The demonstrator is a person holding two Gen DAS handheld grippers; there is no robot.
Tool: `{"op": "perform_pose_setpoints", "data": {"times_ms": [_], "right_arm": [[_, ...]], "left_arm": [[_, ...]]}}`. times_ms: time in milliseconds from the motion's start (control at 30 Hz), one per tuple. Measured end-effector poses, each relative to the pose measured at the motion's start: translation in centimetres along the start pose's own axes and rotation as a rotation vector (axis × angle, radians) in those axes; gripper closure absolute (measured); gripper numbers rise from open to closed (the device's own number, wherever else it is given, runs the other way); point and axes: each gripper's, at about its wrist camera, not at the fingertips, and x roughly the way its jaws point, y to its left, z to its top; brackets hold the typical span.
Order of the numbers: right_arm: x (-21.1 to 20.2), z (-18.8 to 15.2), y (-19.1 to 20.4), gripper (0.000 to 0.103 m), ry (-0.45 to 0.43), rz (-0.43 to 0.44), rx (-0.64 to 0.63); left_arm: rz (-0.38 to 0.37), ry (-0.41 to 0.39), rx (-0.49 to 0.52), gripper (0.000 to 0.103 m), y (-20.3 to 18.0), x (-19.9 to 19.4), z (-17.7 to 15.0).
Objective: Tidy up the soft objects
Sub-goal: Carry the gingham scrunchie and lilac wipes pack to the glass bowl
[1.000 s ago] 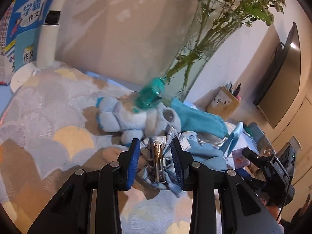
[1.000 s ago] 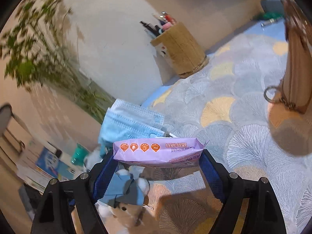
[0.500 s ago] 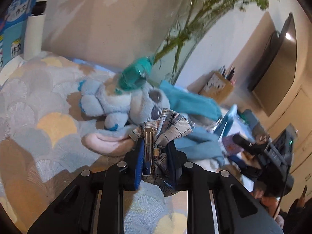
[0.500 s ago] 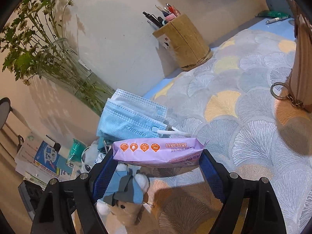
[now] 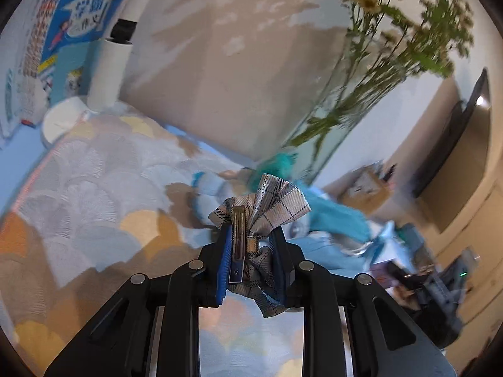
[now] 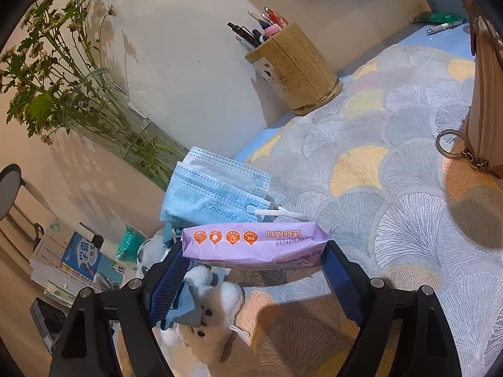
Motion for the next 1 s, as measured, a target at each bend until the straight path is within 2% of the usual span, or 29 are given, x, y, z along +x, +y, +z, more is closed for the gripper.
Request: {"op": "perform_pose_setpoints", "data": {"times_ms": [167,400,633,833,1000], "right_arm": [[0.2,-0.1,0.6,0.019,0.004,-0.013,-0.030],[0.1,-0.8,2.6,0.019,-0.015,-0.031,-0.150],[-1.2,-1.1,1.4,0.019,-0.022,0.012,-0.098],[-3.9,-2.8,-0.2,0.019,-0.008,0.061,-0.039],[-6.6,-4.7,0.3,0.019,-0.003,0.067,-0.099]], "left_arm": [[0.123,-0.024,0.085,0.082,-0.8,-0.1,-0.2],[0.161,-0.019,0.107,0.082,-0.7,0.3,-0.5],[0.209,-0.037,0.071,0.082,0.0,-0.6,-0.7],[0.242,-0.024,0.010,0.082,0.7,-3.3,-2.6],[0.272,-0.007,-0.009,0.082,-0.2,-5.5,-4.8]]}}
